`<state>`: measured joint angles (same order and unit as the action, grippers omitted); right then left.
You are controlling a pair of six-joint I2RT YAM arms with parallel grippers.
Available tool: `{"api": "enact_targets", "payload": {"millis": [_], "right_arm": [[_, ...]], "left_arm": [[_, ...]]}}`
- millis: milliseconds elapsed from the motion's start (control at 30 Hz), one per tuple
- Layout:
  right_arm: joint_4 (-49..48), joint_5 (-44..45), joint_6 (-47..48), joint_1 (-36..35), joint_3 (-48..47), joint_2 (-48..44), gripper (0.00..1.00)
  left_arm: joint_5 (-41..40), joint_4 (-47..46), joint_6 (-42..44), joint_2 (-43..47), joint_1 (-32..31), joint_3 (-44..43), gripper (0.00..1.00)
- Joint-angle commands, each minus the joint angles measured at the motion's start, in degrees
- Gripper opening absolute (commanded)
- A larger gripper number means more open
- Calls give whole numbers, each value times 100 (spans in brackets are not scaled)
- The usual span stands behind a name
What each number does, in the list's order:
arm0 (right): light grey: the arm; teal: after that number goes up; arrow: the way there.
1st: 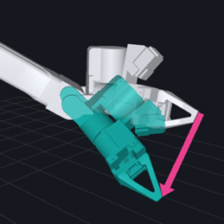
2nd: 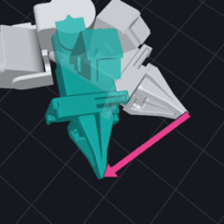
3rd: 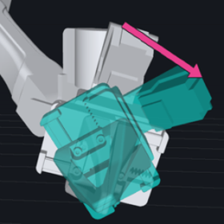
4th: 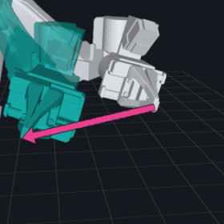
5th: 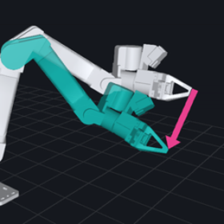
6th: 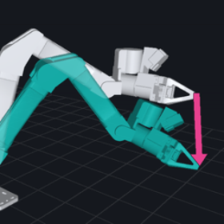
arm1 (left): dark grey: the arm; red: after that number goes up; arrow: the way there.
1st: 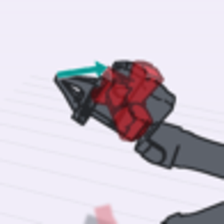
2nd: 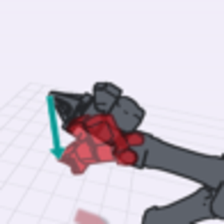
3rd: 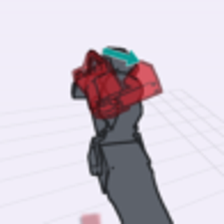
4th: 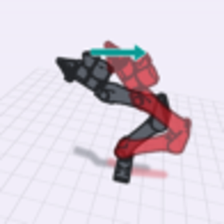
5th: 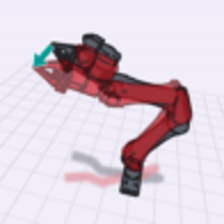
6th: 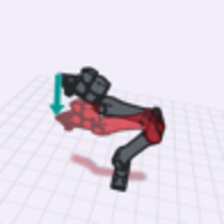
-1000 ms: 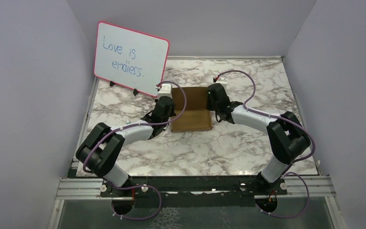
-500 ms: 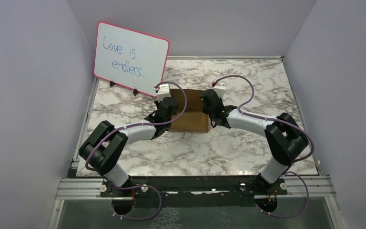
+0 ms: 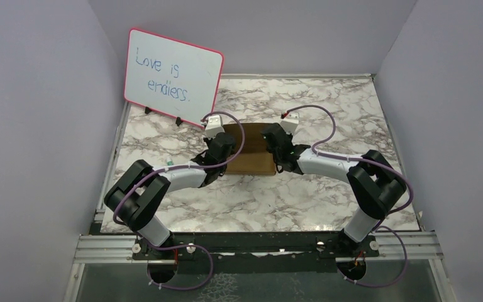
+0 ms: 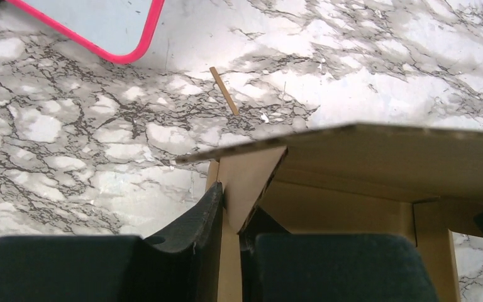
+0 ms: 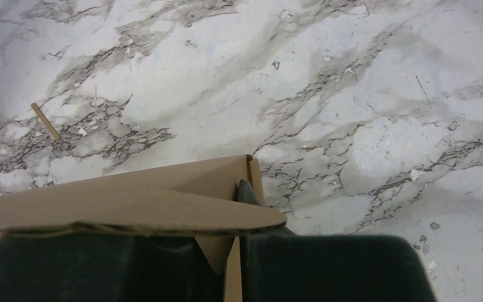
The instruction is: Fold the paper box
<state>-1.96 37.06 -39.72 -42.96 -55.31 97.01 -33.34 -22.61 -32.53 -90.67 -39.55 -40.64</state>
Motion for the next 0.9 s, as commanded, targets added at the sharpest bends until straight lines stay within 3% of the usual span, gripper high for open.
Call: {"api": "enact_targets", "payload": {"millis": [0,700,867], "right_arm": [[-24,-296,-406,-189,272,144,14],[-420,-303,-633,-309,783,138,15],[-214,-185,-255,-307,709,-125,21]], "left_arm": [[324,-277,-383,-12,-193,207,15],[384,-603,-711,-56,-381,665,15],[220,-587,-360,569,-383,953,25]]}}
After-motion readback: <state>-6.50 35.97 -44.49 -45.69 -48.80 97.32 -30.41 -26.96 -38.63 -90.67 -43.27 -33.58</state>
